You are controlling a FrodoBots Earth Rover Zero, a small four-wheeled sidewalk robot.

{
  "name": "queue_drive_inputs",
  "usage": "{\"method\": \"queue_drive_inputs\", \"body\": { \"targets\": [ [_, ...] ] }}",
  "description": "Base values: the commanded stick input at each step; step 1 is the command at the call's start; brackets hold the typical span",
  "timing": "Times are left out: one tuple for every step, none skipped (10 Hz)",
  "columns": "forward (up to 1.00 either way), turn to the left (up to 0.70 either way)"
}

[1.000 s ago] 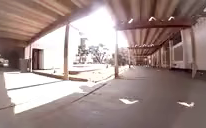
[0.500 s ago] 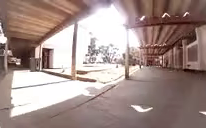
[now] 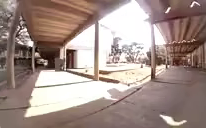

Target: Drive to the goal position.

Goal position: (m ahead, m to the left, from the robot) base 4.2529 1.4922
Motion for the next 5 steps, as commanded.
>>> {"method": "queue_drive_inputs", "body": {
  "targets": [
    [0.5,0.5],
    [0.5,0.5],
    [0.5,0.5],
    [0.5,0.5],
    [0.5,0.5]
  ]
}}
